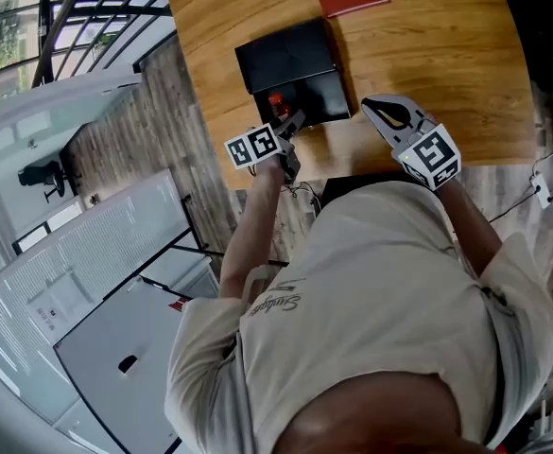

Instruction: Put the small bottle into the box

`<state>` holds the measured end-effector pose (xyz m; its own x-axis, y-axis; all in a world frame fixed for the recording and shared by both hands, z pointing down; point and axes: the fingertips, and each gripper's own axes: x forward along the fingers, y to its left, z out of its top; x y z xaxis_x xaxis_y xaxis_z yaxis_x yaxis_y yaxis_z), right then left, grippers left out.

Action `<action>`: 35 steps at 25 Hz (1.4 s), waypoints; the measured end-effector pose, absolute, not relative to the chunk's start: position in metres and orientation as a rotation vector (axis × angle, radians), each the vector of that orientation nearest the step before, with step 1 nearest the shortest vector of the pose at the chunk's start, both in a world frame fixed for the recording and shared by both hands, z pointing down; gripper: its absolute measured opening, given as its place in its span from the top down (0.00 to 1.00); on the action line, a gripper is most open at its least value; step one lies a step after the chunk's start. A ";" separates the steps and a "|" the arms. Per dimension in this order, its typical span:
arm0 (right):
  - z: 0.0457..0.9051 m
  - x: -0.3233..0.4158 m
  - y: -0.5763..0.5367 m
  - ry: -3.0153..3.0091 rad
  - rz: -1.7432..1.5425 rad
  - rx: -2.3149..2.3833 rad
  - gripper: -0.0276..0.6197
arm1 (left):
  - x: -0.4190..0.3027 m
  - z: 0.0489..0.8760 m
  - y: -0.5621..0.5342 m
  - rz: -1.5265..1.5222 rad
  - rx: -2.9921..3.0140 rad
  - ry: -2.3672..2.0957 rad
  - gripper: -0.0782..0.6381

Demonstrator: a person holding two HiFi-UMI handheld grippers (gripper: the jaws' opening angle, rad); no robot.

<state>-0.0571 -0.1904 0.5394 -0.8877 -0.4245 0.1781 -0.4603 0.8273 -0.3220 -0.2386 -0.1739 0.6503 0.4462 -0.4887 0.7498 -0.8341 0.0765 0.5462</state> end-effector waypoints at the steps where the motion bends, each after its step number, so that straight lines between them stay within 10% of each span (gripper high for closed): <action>1: 0.541 -0.056 -0.191 -2.906 0.558 0.706 0.97 | -0.239 0.655 -0.173 0.415 1.562 -1.183 0.58; 35: 0.556 -0.042 -0.223 -2.897 0.660 0.764 0.97 | -0.256 0.720 -0.165 0.958 1.185 -1.081 0.58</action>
